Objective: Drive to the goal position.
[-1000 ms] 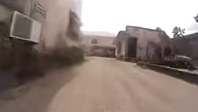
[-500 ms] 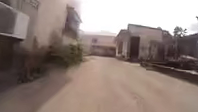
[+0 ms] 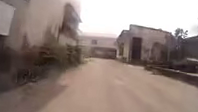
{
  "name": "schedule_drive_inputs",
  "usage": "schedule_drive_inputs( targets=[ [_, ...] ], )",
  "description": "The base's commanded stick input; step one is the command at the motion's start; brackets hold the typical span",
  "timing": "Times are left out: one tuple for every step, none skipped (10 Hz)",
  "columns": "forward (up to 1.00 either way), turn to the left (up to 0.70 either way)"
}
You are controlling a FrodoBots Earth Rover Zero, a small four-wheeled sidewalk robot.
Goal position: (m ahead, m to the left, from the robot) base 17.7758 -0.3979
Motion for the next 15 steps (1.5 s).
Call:
schedule_drive_inputs(
  targets=[
    [1.0, -0.24],
    [1.0, 0.0],
    [1.0, 0.0],
    [1.0, 0.0],
    [1.0, 0.0],
    [1.0, 0.0],
    [1.0, 0.0],
    [1.0, 0.0],
    [1.0, 0.0],
    [1.0, 0.0],
    [1.0, 0.0],
    [1.0, 0.0],
    [1.0, 0.0],
    [1.0, 0.0],
    [1.0, 0.0]
  ],
)
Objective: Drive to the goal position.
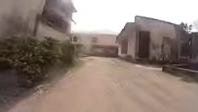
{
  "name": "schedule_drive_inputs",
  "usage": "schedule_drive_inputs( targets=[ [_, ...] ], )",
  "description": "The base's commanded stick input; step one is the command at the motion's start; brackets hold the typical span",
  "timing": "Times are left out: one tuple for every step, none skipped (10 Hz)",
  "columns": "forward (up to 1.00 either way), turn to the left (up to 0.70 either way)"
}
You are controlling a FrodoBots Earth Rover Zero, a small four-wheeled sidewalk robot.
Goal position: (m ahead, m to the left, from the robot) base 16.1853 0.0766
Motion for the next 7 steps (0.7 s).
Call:
schedule_drive_inputs(
  targets=[
    [1.0, 0.0],
    [1.0, -0.05],
    [1.0, -0.21],
    [1.0, -0.27],
    [1.0, -0.27],
    [1.0, -0.15],
    [1.0, 0.0]
  ],
)
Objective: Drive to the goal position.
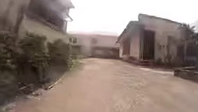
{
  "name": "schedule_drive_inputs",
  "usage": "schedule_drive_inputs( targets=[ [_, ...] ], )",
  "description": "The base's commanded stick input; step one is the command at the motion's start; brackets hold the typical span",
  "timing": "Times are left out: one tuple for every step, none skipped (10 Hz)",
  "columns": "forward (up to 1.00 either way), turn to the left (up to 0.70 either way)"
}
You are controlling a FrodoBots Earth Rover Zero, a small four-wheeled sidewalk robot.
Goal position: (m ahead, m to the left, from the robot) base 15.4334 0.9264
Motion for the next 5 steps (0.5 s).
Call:
schedule_drive_inputs(
  targets=[
    [1.0, 0.0],
    [1.0, 0.0],
    [1.0, 0.0],
    [1.0, 0.0],
    [1.0, 0.0]
  ],
)
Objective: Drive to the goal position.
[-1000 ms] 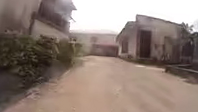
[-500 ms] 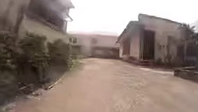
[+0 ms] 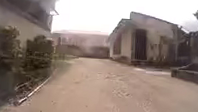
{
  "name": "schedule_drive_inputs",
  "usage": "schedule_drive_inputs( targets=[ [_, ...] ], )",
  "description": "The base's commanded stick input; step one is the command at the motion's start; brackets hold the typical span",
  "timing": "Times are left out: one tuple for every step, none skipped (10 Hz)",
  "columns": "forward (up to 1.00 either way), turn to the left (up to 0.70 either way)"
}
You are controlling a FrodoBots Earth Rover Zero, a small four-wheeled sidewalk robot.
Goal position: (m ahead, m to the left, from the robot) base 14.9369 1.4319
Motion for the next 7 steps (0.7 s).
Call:
schedule_drive_inputs(
  targets=[
    [1.0, 0.0],
    [1.0, 0.0],
    [1.0, 0.0],
    [1.0, 0.0],
    [1.0, 0.0],
    [1.0, -0.09],
    [1.0, -0.24]
  ],
)
